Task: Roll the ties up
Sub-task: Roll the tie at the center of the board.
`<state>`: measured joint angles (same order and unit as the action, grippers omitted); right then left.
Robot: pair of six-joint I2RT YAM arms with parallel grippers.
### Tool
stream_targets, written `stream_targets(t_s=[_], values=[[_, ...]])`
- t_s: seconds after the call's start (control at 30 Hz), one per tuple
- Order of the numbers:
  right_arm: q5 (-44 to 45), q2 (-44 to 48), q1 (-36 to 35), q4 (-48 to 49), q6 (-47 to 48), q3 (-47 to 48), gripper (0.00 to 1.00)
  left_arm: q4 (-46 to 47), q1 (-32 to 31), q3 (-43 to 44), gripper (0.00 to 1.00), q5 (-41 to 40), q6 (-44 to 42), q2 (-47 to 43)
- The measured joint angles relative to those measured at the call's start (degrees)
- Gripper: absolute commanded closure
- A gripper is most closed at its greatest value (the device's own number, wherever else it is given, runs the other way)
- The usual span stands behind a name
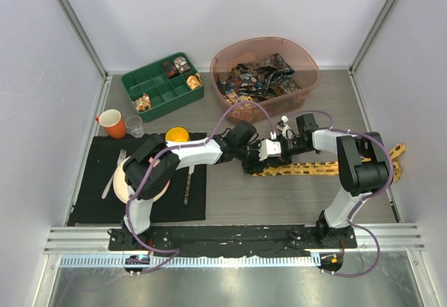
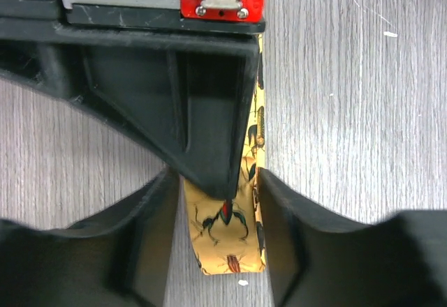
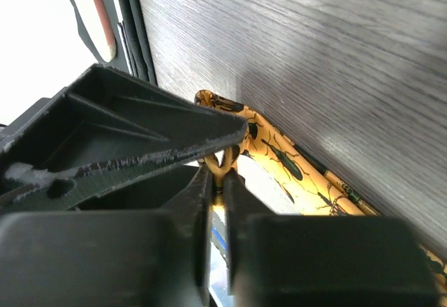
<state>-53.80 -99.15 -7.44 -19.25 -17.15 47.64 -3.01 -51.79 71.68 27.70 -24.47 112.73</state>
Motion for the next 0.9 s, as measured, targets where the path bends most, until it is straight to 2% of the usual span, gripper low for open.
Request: stream_targets(t_s=[0.1, 0.33, 0.43, 0.5, 0.63, 0.77, 0.9], values=[[0.1, 0.0, 0.2, -0.6, 1.2, 0.0, 0.99, -0.5, 0.2, 0.0, 0.31, -0.1, -0.1, 0.0], [0.0, -0.3, 2.2, -2.9, 3.7, 0.0, 0.98, -2.0, 2.1, -4.5, 0.30, -0.2, -0.3, -3.5], [-0.4, -0.3, 2.4, -3.1, 3.8, 0.0, 0.97, -2.5, 2.6, -5.5, 0.35, -0.2, -0.9, -4.3], [-0.6, -0.3, 2.4, -3.1, 3.9, 0.0, 0.95, -2.8, 2.8, -5.5, 0.46, -0.2, -1.1, -4.2], [-1.0, -0.3, 2.4, -3.1, 3.9, 0.0, 0.77, -3.0, 2.8, -5.0, 0.58, 0.2, -1.2, -4.0], [-1.2, -0.3, 2.4, -3.5, 4.1, 0.1, 0.53, -3.0, 2.7, -3.8, 0.67, 1.0, -1.2, -3.6], [-1.7, -0.2, 2.6, -6.1, 5.6, 1.2, 0.43, -3.0, 2.4, -2.2, 0.68, 1.6, -1.3, -3.4]])
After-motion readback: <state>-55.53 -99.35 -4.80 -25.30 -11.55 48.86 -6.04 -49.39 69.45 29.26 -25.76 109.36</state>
